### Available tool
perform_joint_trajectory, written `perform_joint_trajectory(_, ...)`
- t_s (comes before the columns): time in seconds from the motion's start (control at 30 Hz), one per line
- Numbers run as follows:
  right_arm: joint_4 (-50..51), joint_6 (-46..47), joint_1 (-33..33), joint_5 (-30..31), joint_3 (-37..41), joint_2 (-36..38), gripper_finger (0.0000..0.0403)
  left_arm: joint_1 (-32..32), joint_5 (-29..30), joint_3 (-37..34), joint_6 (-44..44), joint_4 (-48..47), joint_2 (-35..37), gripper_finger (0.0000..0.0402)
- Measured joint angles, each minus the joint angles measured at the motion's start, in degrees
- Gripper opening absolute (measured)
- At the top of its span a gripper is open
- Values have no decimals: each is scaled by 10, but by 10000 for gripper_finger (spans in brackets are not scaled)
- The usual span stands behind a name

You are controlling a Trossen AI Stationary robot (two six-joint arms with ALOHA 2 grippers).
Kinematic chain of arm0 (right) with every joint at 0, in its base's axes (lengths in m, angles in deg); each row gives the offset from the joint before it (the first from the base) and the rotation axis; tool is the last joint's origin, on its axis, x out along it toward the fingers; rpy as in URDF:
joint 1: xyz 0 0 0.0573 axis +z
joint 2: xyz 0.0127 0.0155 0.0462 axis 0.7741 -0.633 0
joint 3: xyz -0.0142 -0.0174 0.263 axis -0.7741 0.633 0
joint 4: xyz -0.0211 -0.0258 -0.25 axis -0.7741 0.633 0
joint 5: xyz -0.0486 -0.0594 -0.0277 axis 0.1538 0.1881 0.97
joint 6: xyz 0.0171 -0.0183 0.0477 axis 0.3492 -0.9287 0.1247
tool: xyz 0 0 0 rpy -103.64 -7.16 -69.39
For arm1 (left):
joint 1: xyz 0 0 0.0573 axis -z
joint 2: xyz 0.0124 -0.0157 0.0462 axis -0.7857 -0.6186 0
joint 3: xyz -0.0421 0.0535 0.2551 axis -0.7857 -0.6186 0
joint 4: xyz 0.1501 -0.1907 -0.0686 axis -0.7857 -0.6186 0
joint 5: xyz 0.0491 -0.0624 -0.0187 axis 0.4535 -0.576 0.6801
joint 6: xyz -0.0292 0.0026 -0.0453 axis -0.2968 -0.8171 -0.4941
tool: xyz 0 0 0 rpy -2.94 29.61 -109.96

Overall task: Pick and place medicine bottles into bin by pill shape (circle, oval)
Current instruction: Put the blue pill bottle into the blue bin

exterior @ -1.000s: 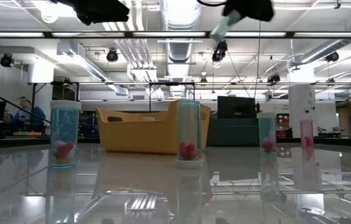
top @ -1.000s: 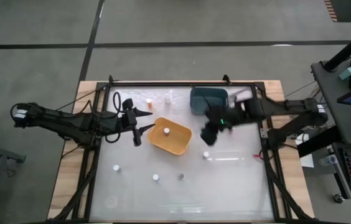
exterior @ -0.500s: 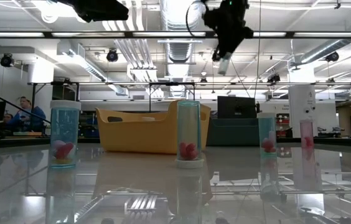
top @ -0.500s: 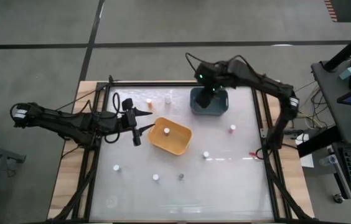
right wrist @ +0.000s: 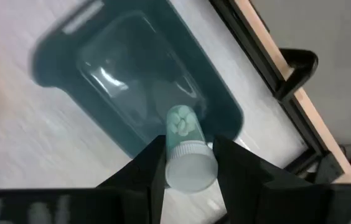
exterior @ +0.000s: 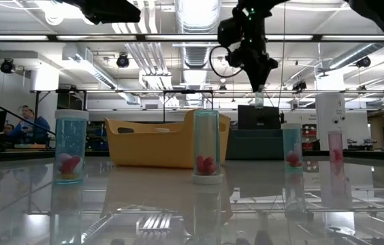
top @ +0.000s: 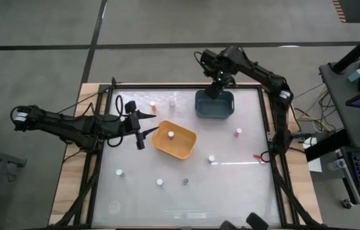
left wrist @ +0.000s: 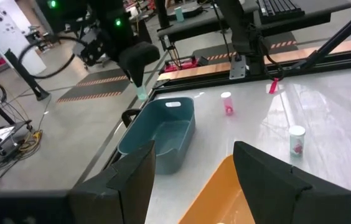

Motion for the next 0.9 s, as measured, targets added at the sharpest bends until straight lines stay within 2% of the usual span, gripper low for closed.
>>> perform_joint_trajectory(0.27,-2,-19,-24,-4,3,-29,111,0,1,-1,5,0,0,200)
perform_joint_trajectory(0.9,-53,-41,-24,-31,3,-126,111,0,4,-3,10,0,0,200)
